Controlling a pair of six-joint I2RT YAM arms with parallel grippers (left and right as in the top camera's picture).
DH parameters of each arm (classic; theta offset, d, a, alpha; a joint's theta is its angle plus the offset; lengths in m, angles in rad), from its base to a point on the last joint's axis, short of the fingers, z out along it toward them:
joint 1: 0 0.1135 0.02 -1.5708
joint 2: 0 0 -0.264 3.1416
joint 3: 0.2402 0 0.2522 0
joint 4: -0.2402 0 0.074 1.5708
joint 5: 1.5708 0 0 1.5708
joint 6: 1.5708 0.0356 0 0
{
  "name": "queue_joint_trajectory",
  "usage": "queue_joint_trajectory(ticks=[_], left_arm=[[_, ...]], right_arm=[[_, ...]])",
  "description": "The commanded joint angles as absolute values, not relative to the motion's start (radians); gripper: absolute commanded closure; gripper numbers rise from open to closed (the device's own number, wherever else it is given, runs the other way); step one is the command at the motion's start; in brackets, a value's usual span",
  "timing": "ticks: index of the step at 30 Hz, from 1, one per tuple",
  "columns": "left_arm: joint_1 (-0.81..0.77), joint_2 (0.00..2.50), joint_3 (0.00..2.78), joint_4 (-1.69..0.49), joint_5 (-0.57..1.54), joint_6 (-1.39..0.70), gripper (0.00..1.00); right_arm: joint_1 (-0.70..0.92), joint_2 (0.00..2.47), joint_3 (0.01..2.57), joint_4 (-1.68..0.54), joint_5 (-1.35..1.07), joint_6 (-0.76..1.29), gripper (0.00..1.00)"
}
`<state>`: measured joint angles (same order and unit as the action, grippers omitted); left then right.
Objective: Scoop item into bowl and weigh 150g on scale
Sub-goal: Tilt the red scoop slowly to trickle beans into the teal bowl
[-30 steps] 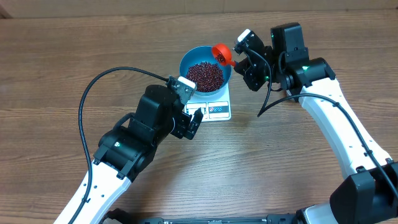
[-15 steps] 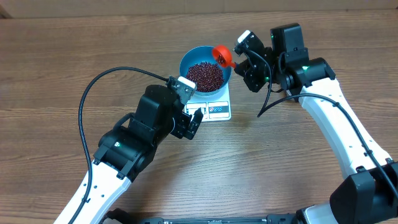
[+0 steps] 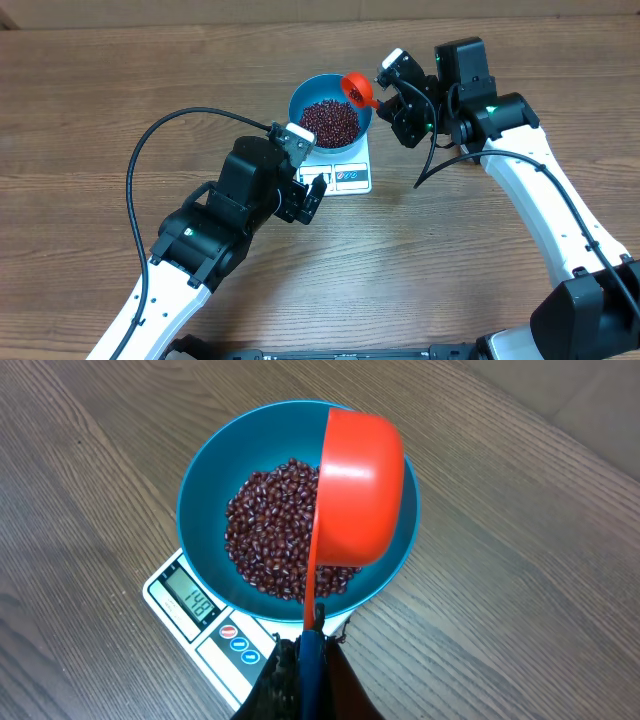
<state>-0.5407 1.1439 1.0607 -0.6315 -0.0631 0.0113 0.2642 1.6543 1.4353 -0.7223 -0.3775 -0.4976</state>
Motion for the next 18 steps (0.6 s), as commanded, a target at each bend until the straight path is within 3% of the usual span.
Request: queue_joint_trajectory(ticks=[1, 12, 18], left_arm=[[-0.537, 1.145, 1.057, -0.631, -0.062, 0.03, 0.0], [-0.537, 1.145, 1.057, -0.631, -0.062, 0.03, 0.0], [-0.537, 1.145, 1.057, -0.631, -0.062, 0.03, 0.01]], right_arm=[[0.271, 1.652, 1.459, -0.717, -0.387, -0.495, 0.96], [0.249, 1.652, 1.46, -0.72, -0.526, -0.237, 0.96], [0.216, 1.652, 1.46, -0.718, -0.585, -0.208, 0.96]])
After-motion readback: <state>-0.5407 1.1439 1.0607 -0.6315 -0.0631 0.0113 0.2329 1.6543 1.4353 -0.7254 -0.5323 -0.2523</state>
